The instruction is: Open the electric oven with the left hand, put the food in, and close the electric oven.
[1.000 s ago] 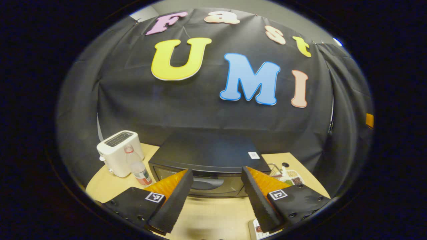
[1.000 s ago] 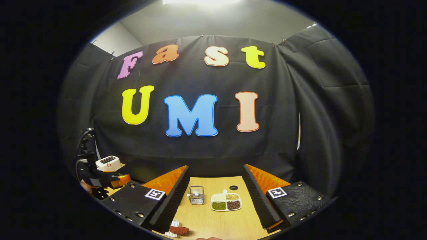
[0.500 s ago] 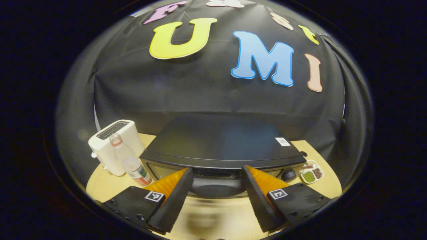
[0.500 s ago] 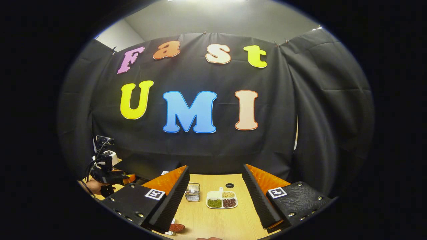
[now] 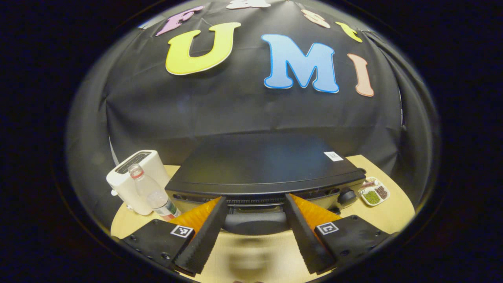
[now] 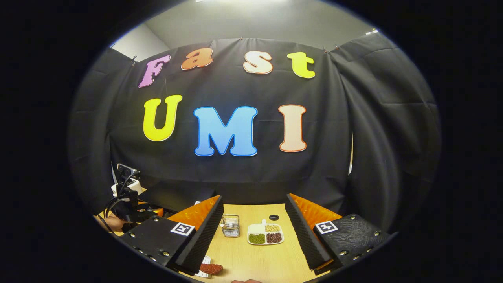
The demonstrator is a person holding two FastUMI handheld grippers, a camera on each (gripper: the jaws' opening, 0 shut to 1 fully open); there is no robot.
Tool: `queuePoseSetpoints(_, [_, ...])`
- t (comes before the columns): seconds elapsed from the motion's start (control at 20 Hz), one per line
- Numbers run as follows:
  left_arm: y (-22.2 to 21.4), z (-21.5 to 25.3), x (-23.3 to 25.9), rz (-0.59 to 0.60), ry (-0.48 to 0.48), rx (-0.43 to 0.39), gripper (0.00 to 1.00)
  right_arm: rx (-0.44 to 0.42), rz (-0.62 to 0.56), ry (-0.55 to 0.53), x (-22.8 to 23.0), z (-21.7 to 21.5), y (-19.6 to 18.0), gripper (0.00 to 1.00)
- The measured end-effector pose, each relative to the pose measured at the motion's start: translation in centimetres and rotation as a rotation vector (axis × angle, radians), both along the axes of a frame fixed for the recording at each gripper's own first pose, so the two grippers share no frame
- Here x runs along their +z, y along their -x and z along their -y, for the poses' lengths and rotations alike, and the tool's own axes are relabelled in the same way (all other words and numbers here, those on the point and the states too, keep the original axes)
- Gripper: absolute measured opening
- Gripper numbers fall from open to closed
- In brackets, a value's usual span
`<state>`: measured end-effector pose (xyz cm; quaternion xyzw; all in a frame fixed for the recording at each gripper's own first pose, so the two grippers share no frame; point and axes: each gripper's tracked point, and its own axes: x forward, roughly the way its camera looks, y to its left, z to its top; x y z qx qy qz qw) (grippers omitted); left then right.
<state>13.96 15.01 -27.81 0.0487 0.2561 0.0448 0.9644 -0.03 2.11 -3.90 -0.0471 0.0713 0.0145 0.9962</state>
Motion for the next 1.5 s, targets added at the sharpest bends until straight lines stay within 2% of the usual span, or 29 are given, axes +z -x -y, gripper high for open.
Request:
queuePoseSetpoints(0.3, [5.7,0.2,-2.1,-0.015,0.055,0.019,0.98,0.016,-0.037,-0.043,-1.4,-0.8,-0.1,0.96])
queuePoseSetpoints(0.65, [11.4,0.1,-6.7,-0.116,0.090,0.032,1.00,0.011,-0.083,-0.087,-2.7,-0.7,-0.3,0.96])
queuePoseSetpoints(0.8, [13.1,-0.1,-9.6,-0.170,0.168,0.063,0.98,0.009,-0.098,-0.079,-3.3,-0.5,-0.2,0.96])
queuePoseSetpoints(0.9, [13.2,-0.2,-10.0,-0.174,0.244,0.110,1.00,0.015,-0.113,-0.075,-3.8,-0.4,-0.1,0.96])
queuePoseSetpoints(1.15, [12.2,-0.8,-4.7,-0.043,0.278,0.162,0.98,0.046,-0.181,-0.067,-6.5,0.0,-0.2,0.96])
queuePoseSetpoints(1.5, [12.2,1.5,10.6,0.212,0.233,0.137,1.00,0.171,-0.427,-0.113,-15.8,-0.2,0.6,0.96])
